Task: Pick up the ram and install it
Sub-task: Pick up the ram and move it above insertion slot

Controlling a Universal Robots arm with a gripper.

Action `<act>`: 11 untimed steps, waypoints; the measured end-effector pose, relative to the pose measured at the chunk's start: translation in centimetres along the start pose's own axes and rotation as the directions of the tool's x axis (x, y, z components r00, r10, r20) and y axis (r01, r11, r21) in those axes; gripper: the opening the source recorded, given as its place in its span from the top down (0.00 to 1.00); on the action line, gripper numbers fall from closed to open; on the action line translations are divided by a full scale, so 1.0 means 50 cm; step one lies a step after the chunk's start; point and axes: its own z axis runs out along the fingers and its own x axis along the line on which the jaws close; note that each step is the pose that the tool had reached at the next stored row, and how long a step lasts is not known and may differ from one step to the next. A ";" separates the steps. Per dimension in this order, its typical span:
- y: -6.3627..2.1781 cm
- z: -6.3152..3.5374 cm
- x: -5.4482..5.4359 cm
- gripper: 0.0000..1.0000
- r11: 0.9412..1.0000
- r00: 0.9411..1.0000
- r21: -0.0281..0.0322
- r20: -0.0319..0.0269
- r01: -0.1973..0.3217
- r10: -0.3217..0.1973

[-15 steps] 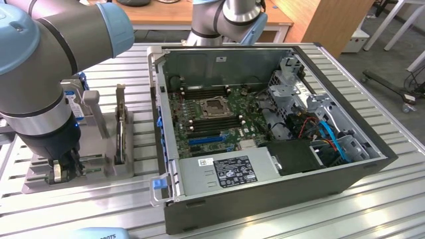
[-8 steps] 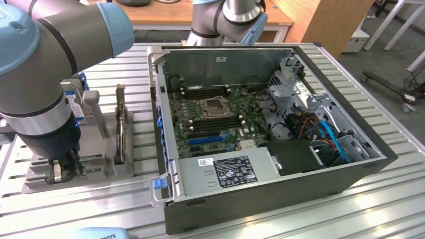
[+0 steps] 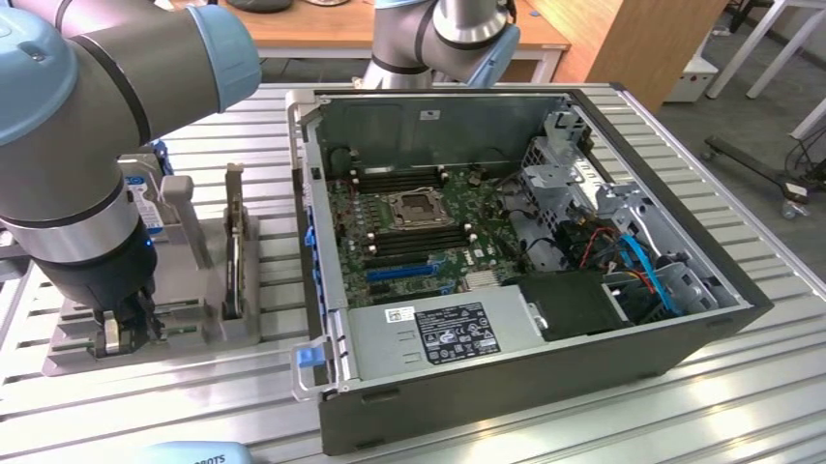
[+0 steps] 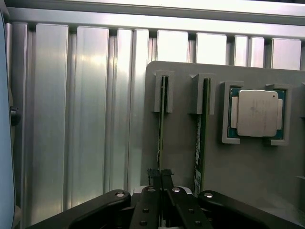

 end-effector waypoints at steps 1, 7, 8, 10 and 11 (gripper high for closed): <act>0.000 -0.001 0.000 0.89 1.000 1.000 0.000 0.000 0.000 0.000; 0.001 -0.011 0.000 0.89 1.000 1.000 0.000 0.000 0.000 0.000; 0.001 -0.013 0.000 0.89 1.000 1.000 0.000 0.000 0.000 0.000; 0.001 -0.017 0.000 0.89 1.000 1.000 0.000 0.000 0.000 0.000; 0.001 -0.019 0.000 0.89 1.000 1.000 0.000 0.000 0.000 0.000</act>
